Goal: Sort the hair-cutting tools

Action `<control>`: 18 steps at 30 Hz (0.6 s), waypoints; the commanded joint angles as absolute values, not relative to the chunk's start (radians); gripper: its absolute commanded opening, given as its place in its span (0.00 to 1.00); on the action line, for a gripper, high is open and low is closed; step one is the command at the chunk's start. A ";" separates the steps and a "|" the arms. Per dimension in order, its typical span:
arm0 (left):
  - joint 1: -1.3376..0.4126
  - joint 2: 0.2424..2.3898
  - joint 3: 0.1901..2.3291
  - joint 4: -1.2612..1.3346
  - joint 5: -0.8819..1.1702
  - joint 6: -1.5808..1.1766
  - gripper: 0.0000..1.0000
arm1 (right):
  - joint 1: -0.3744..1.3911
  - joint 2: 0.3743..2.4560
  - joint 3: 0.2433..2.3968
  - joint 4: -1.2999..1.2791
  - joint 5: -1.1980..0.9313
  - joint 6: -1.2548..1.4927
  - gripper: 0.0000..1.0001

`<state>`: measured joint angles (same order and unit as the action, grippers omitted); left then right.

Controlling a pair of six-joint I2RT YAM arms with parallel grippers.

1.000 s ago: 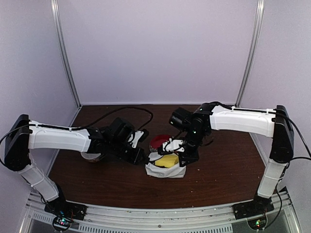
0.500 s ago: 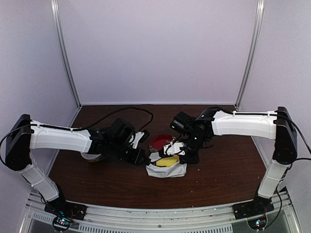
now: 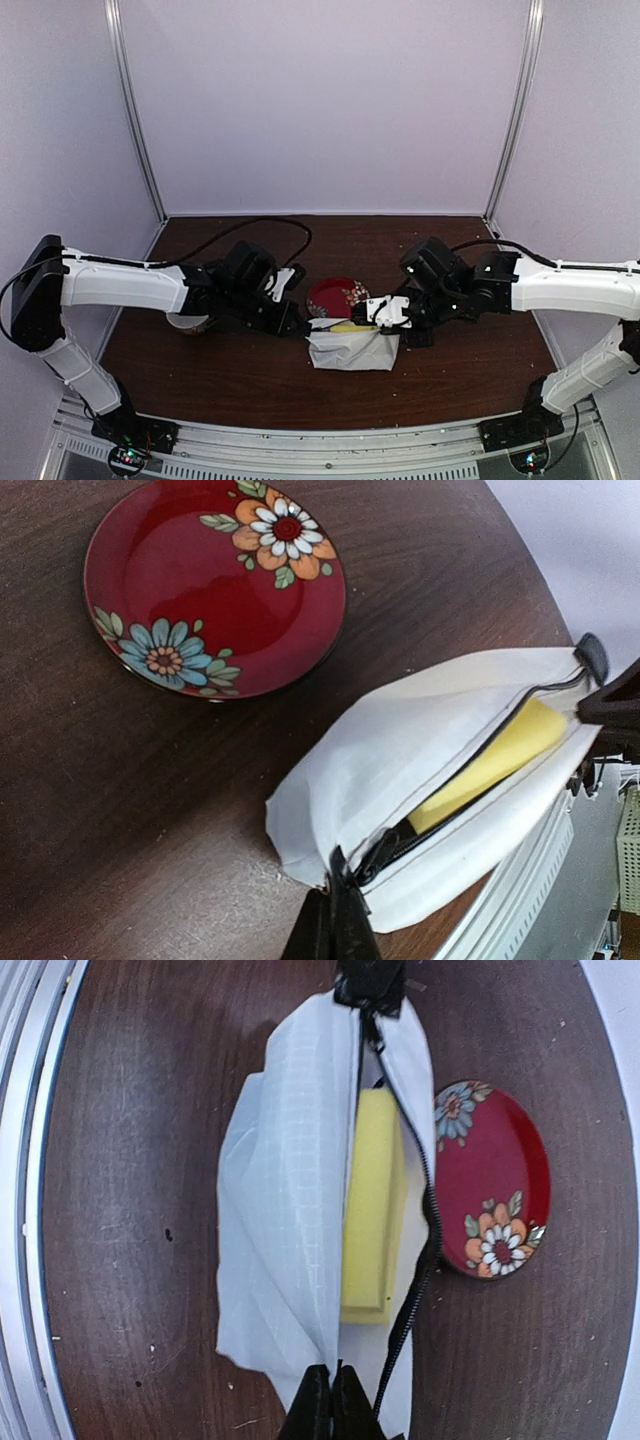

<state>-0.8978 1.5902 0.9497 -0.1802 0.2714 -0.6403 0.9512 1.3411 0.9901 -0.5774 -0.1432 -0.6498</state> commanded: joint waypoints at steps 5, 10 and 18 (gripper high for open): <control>-0.882 1.448 0.900 -0.186 0.219 -0.634 0.00 | 0.945 1.300 0.953 -0.674 -0.179 -0.715 0.00; -0.897 1.417 0.856 -0.069 0.359 -0.640 0.00 | 0.933 1.270 1.003 -0.721 -0.177 -0.678 0.02; -0.919 1.456 0.803 0.029 0.372 -0.689 0.00 | 0.928 1.362 1.143 -0.731 -0.392 -0.539 0.43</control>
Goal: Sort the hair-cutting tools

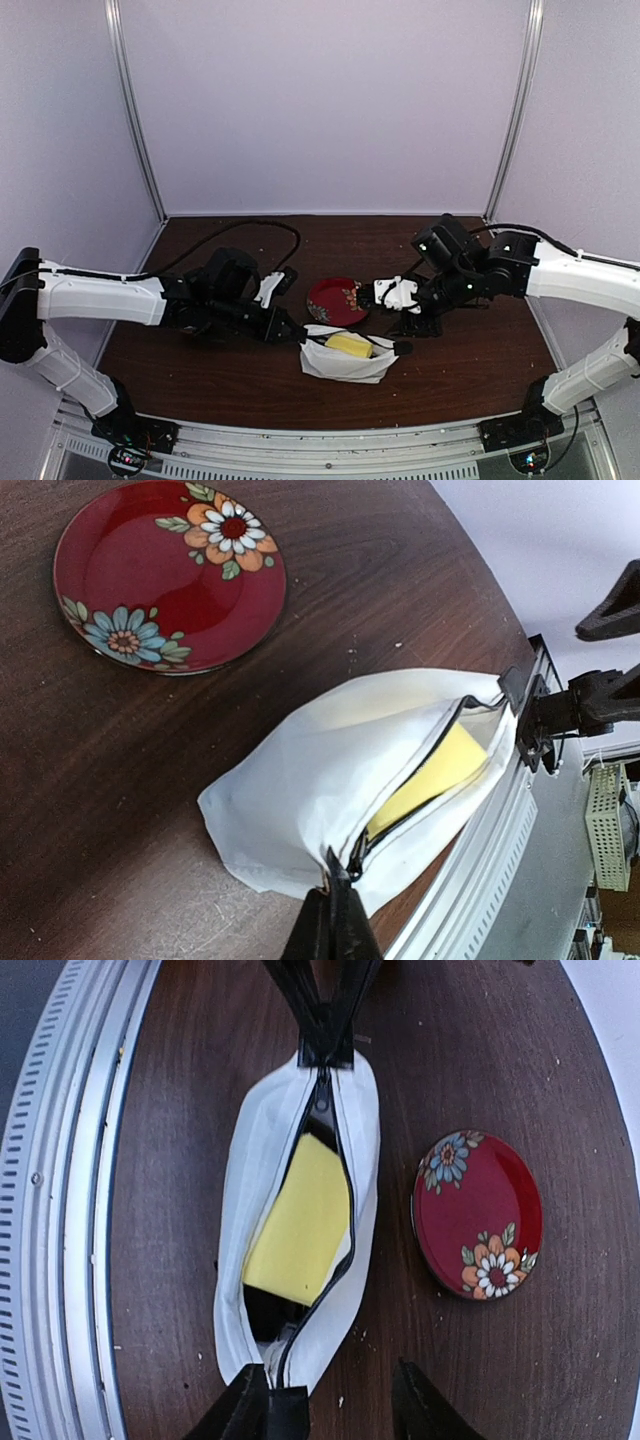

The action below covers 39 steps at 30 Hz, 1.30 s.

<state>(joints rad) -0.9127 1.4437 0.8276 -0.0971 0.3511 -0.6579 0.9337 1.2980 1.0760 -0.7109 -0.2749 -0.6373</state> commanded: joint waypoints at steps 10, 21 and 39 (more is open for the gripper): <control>-0.919 1.413 0.735 0.143 0.408 -0.764 0.00 | 0.927 1.697 1.314 -0.799 -0.450 -0.423 0.46; -0.919 1.398 0.647 0.298 0.450 -0.818 0.00 | 0.937 1.801 1.355 -0.809 -0.178 -0.384 0.49; -0.919 1.444 0.673 0.288 0.475 -0.807 0.00 | 0.942 1.805 1.407 -0.874 -0.266 -0.428 0.13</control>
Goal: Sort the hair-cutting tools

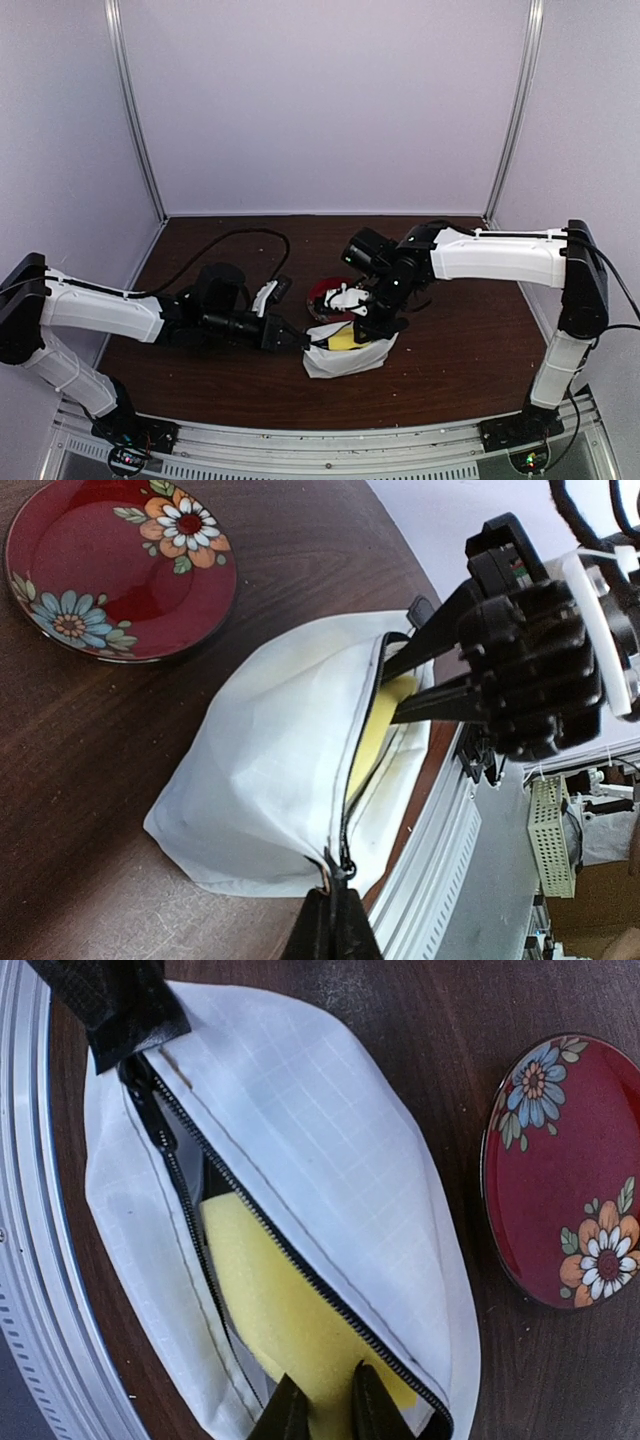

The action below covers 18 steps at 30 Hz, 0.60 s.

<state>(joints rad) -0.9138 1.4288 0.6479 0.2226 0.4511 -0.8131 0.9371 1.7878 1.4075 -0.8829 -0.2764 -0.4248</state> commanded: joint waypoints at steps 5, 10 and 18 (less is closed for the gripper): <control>-0.919 1.443 0.680 0.280 0.483 -0.808 0.00 | 0.950 1.910 1.429 -0.826 -0.182 -0.405 0.06; -0.918 1.412 0.674 0.251 0.455 -0.804 0.00 | 0.964 1.941 1.436 -0.844 -0.129 -0.404 0.12; -0.918 1.427 0.655 0.256 0.424 -0.817 0.00 | 0.933 1.656 1.419 -0.911 -0.232 -0.437 0.48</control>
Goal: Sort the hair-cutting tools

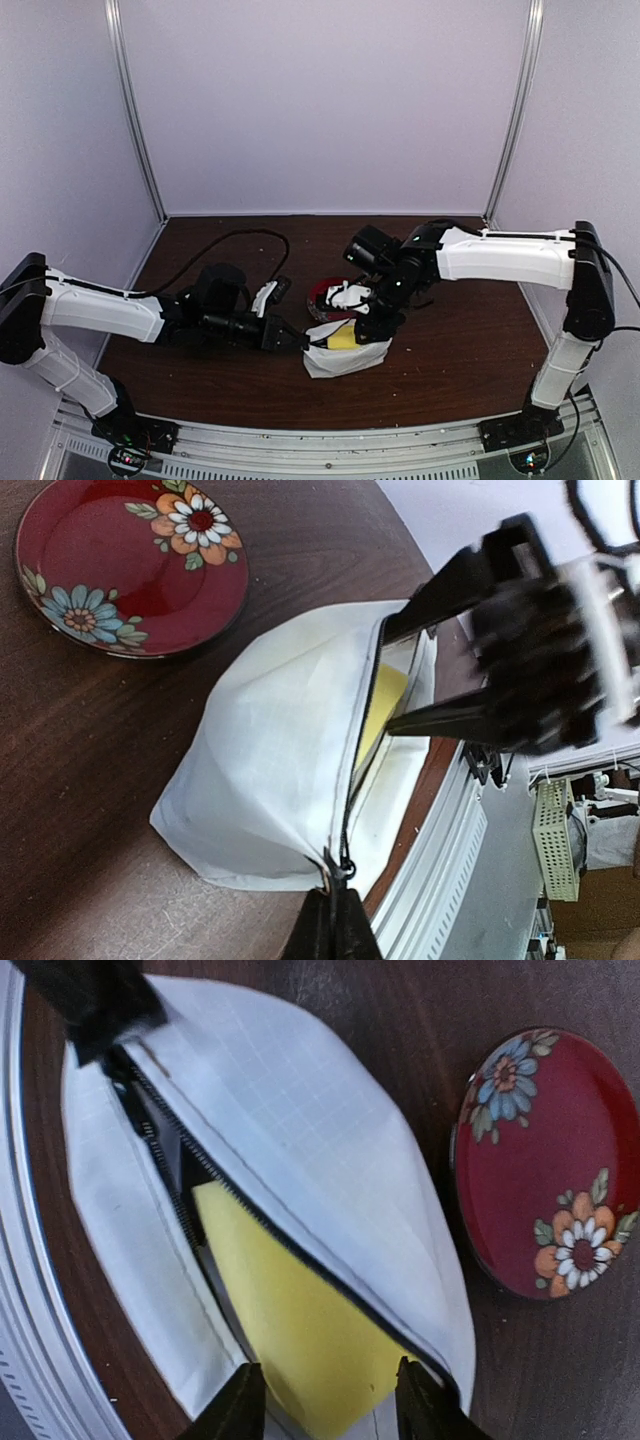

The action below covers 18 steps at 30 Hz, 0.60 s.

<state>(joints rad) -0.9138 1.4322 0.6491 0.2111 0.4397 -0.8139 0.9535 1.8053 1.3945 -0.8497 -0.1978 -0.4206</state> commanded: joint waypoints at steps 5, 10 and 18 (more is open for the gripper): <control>-0.917 1.439 0.631 0.354 0.428 -0.824 0.00 | 0.917 1.584 1.429 -0.903 -0.343 -0.432 0.57; -0.917 1.449 0.634 0.405 0.443 -0.827 0.00 | 0.910 1.681 1.426 -0.893 -0.505 -0.372 0.42; -0.917 1.446 0.640 0.393 0.453 -0.816 0.00 | 0.906 1.862 1.467 -0.871 -0.495 -0.336 0.16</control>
